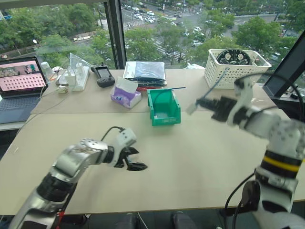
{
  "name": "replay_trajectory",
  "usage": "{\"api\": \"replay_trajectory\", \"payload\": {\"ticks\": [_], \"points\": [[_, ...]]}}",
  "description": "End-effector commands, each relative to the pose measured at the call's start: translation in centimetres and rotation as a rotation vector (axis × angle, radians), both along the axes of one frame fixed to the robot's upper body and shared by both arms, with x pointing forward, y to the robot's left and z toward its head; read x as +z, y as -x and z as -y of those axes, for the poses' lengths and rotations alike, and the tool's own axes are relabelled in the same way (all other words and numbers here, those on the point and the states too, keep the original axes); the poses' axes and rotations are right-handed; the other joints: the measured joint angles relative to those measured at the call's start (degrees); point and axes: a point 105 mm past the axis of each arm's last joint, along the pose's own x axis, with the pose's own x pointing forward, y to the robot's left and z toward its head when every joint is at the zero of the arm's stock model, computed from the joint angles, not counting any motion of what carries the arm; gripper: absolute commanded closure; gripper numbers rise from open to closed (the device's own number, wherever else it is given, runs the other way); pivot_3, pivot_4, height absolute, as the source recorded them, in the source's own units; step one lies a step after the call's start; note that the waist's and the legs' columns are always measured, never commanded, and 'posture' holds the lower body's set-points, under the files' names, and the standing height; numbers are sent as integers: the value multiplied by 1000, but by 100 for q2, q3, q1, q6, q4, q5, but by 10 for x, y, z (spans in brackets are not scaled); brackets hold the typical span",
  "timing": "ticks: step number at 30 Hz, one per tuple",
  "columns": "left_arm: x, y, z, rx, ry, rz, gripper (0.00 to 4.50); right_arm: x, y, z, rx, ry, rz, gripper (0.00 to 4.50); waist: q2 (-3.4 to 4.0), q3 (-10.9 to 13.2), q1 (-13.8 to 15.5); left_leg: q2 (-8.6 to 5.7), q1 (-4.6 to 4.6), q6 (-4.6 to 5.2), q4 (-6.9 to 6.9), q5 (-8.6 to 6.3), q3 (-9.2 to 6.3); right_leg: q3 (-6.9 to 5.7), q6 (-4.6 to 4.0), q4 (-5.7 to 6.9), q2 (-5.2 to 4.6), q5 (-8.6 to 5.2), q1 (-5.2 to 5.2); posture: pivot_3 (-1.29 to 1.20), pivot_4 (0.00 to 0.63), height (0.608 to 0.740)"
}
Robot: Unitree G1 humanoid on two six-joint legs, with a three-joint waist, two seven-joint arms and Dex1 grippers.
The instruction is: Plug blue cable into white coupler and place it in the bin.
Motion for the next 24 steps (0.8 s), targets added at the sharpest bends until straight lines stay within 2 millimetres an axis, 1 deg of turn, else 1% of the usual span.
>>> {"api": "replay_trajectory", "payload": {"ticks": [1,2,5,7,10,12,14,16,18,20,21,22,23,24], "points": [[21,-5,-15,1,33,91,7,-1,-41,-9,-3,156,96,4500,-2,2,-52,-2,2,0,0,0,4,1,0,-1,4,0,0,0,150,740],[25,-10,-19,26,32,127,7,-1,-51,-13,0,167,108,4500,-3,3,-72,-2,1,0,0,0,6,2,0,-3,7,0,1,0,150,740],[34,-20,-23,87,62,201,7,0,-71,-30,35,194,136,4500,-6,26,-74,1,-3,-1,-1,0,7,9,2,-2,6,1,0,0,150,740],[40,-26,-20,133,90,255,7,-4,-79,-41,61,239,137,4500,-4,37,-67,0,-18,-2,0,1,7,12,5,-1,6,4,-14,0,150,740],[48,-35,-12,208,151,319,7,-13,-85,-58,95,257,130,4500,-4,39,-55,-1,-35,-8,-2,-1,2,8,15,14,-2,17,-23,0,150,740],[54,-38,-5,238,197,346,0,-16,-87,-65,102,261,134,3572,-5,39,-55,-3,-37,-14,-2,-5,2,7,20,19,-8,24,-22,0,150,740],[57,-42,-3,263,215,369,0,-13,-87,-68,110,244,142,3041,-4,39,-46,-6,-41,-18,-2,-9,1,5,25,15,-14,27,-22,0,150,740],[58,-47,-3,290,217,395,0,-7,-87,-68,115,235,155,2284,-4,39,-41,-8,-45,-19,-2,-10,-1,1,26,14,-17,27,-24,0,150,740],[58,-52,-4,320,200,422,0,3,-86,-62,106,200,171,1564,-4,40,-42,-8,-46,-20,-2,-10,-1,1,25,13,-17,27,-25,0,150,740],[59,-57,-5,328,187,462,0,11,-85,-56,99,184,186,947,-3,40,-45,-8,-46,-23,-2,-8,-2,-1,24,14,-17,28,-26,0,150,740],[61,-59,-6,332,191,479,0,15,-84,-54,99,175,194,552,-3,40,-51,-8,-45,-24,-2,-8,-1,-2,23,15,-16,29,-25,0,150,740],[65,-63,-7,352,200,505,0,25,-80,-47,102,148,210,204,-3,40,-53,-8,-45,-25,-2,-7,-1,-2,22,15,-16,29,-25,0,150,740],[67,-66,-8,366,207,522,0,31,-77,-43,105,130,222,22,-2,41,-42,-7,-44,-25,-2,-7,-1,-2,21,15,-15,30,-25,0,150,740],[70,-67,-9,367,220,546,0,38,-70,-35,113,117,241,22,-2,40,-40,-7,-45,-26,-2,-6,-1,-2,20,16,-15,30,-26,0,150,740]]}}
